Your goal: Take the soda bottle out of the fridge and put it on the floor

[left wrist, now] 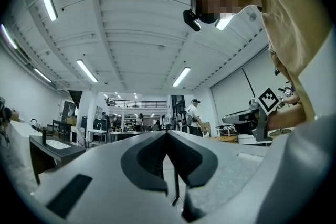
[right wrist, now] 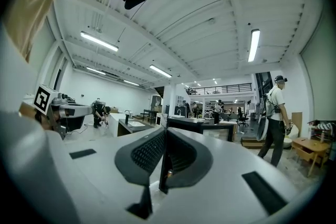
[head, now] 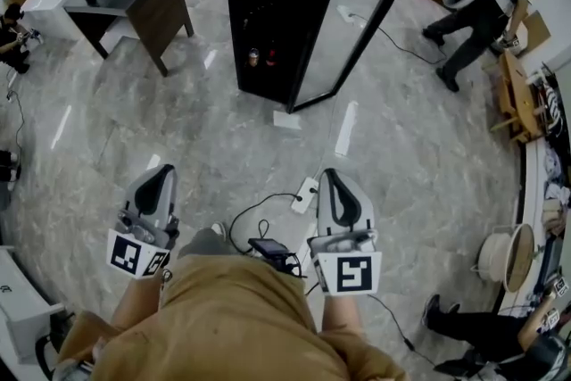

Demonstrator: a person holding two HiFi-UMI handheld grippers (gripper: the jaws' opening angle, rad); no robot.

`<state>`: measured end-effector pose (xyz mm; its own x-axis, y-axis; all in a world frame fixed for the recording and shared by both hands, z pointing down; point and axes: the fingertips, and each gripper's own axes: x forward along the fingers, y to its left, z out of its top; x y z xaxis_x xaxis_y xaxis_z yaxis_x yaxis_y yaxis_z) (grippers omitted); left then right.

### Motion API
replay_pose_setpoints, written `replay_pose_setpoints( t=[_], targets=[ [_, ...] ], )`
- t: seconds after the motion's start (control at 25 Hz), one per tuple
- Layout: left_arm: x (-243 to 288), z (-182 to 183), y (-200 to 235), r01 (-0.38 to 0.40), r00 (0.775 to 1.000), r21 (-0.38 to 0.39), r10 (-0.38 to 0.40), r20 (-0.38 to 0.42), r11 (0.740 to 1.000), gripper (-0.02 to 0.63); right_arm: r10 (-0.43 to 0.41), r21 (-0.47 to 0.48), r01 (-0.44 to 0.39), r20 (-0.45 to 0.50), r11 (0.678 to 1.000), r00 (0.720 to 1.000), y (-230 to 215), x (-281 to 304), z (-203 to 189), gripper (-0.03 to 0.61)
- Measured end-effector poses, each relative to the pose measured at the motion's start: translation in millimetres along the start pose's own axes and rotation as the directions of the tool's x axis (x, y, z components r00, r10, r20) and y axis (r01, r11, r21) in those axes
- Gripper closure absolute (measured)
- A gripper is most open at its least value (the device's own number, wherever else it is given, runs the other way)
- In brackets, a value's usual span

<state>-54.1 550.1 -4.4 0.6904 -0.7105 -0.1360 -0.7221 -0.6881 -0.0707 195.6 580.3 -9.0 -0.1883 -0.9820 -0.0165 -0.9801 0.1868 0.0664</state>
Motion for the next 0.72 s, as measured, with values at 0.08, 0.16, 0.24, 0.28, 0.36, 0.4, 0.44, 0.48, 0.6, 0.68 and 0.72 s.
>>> replay_pose_setpoints(
  t=[0.08,0.16,0.24,0.28,0.36,0.4,0.44,0.48,0.6,0.68,0.72],
  targets=[
    [6.1,3.0,-2.2,-0.003,1.0,0.009,0.003,0.007,1.0,0.618,-0.001,0.0,0.001,-0.005,1.0,1.0,-7.4,1.5,-0.1,0.577],
    [11.4,3.5,-1.5,0.001,1.0,0.02,-0.002,0.007,1.0,0.619,-0.003,0.0,0.003,-0.004,1.0,1.0,-11.0,5.4,-0.4,0.577],
    [17.2,-0.6,5.7,-0.003,1.0,0.018,0.003,0.004,1.0,0.62,-0.002,-0.001,0.002,0.002,1.0,1.0,-11.2,14.1,-2.1,0.577],
    [20.7,-4.0,10.9,-0.007,1.0,0.014,0.007,0.002,1.0,0.618,-0.001,-0.001,0.001,0.003,1.0,1.0,-10.4,20.1,-4.0,0.577],
    [29.7,-13.3,23.5,-0.013,1.0,0.005,0.013,-0.005,1.0,0.619,-0.004,0.0,0.004,-0.012,1.0,1.0,-9.3,34.9,-10.6,0.577],
    [35.4,-19.7,31.6,-0.016,1.0,0.001,0.016,-0.011,1.0,0.618,-0.009,0.0,0.009,-0.023,1.0,1.0,-10.0,43.7,-13.9,0.577],
    [42.6,-26.8,41.0,-0.019,1.0,-0.005,0.019,-0.018,1.0,0.619,-0.016,0.001,0.016,-0.031,1.0,0.999,-11.6,53.5,-16.4,0.577],
    [51.7,-33.9,51.8,-0.022,1.0,-0.011,0.022,-0.021,1.0,0.618,-0.024,0.001,0.024,-0.036,1.0,0.999,-14.0,64.8,-17.9,0.577],
    [87.2,-51.2,89.5,-0.026,0.999,-0.01,0.026,-0.021,1.0,0.619,-0.056,-0.006,0.056,-0.039,0.998,0.998,-21.9,107.3,-20.1,0.577],
    [114.7,-57.4,118.5,-0.018,1.0,0.003,0.018,-0.021,1.0,0.619,-0.076,-0.003,0.076,-0.035,0.997,0.996,-25.4,143.1,-19.9,0.577],
    [129.5,-59.6,134.7,-0.011,1.0,0.003,0.011,-0.022,1.0,0.619,-0.081,-0.002,0.081,-0.032,0.997,0.996,-25.7,164.8,-19.0,0.577]
  ],
)
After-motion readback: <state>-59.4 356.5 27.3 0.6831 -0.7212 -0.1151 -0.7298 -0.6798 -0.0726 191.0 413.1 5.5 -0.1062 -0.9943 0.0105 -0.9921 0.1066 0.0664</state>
